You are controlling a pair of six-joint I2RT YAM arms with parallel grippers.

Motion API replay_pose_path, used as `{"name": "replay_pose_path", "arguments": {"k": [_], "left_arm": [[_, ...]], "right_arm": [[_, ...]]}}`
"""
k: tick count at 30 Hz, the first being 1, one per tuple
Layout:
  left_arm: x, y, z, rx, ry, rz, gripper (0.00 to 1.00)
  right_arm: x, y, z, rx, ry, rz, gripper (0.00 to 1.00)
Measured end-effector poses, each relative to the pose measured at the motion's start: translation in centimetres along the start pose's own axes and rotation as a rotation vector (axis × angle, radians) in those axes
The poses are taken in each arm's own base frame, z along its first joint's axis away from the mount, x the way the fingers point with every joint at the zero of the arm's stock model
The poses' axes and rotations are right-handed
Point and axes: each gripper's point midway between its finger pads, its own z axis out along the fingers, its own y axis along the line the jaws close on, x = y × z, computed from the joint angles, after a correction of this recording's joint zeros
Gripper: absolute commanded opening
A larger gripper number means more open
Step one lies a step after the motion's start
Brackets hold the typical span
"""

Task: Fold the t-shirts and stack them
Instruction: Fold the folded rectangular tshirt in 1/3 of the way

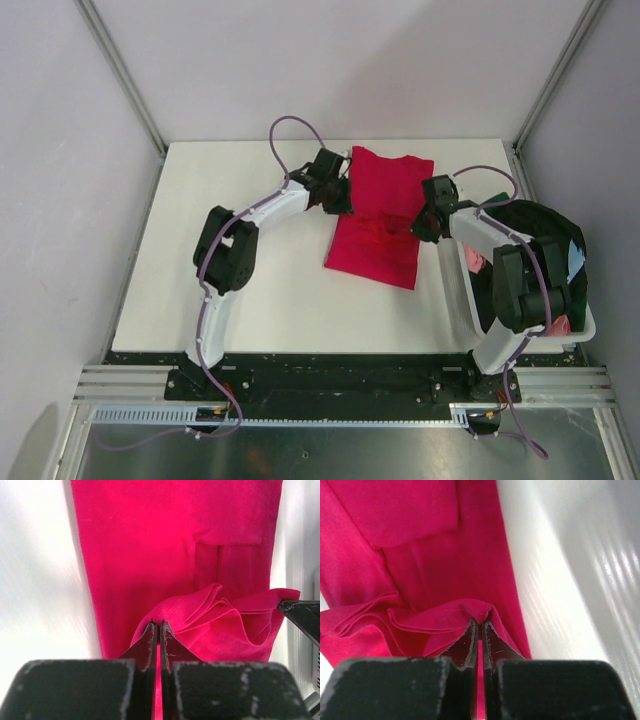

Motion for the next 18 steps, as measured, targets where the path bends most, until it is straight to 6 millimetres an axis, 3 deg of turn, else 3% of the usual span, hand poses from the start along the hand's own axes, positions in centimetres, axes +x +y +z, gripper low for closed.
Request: {"name": "replay_pose_path", "arguments": {"k": [9, 18], "left_arm": [[0.0, 0.9, 1.8, -0.003, 0.018, -0.017, 0.0], [-0.9, 1.6, 1.8, -0.01, 0.005, -0.034, 0.0]], "right_arm": [[-0.5, -1.6, 1.5, 0.019, 0.028, 0.008, 0.0], [-1.9, -0.8, 1.5, -0.015, 0.005, 0.006, 0.0]]}}
